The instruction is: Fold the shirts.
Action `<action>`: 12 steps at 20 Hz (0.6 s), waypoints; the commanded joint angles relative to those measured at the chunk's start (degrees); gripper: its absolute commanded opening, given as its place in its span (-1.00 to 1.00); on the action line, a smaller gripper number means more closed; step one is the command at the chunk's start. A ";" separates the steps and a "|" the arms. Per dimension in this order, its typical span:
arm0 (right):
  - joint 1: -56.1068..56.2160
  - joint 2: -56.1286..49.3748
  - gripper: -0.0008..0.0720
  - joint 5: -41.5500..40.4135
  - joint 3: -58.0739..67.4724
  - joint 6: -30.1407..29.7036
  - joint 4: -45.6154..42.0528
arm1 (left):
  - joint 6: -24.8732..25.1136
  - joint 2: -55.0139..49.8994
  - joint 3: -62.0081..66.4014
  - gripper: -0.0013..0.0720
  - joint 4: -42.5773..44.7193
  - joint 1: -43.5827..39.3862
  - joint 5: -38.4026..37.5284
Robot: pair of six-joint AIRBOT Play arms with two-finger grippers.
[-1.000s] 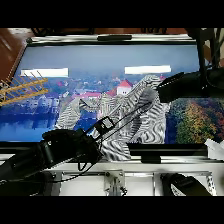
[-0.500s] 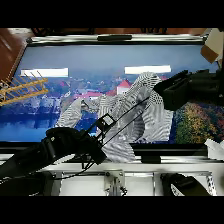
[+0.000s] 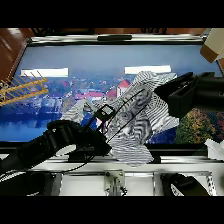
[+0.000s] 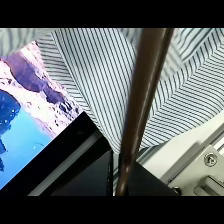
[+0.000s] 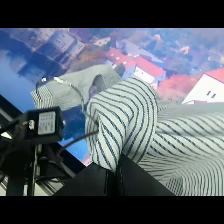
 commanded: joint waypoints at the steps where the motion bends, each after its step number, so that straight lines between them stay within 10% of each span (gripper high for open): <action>1: 0.07 0.11 -0.79 1.40 0.04 0.42 -4.22 | 0.52 0.04 3.10 -0.83 -0.13 0.44 -7.85; 7: 0.07 0.11 -0.79 -2.29 0.02 2.12 -9.66 | 0.15 2.95 5.07 -0.83 7.50 0.46 -30.12; 12: 0.07 0.11 -0.79 -7.96 0.02 0.46 2.21 | -7.04 2.95 5.07 -0.83 8.48 2.78 -21.79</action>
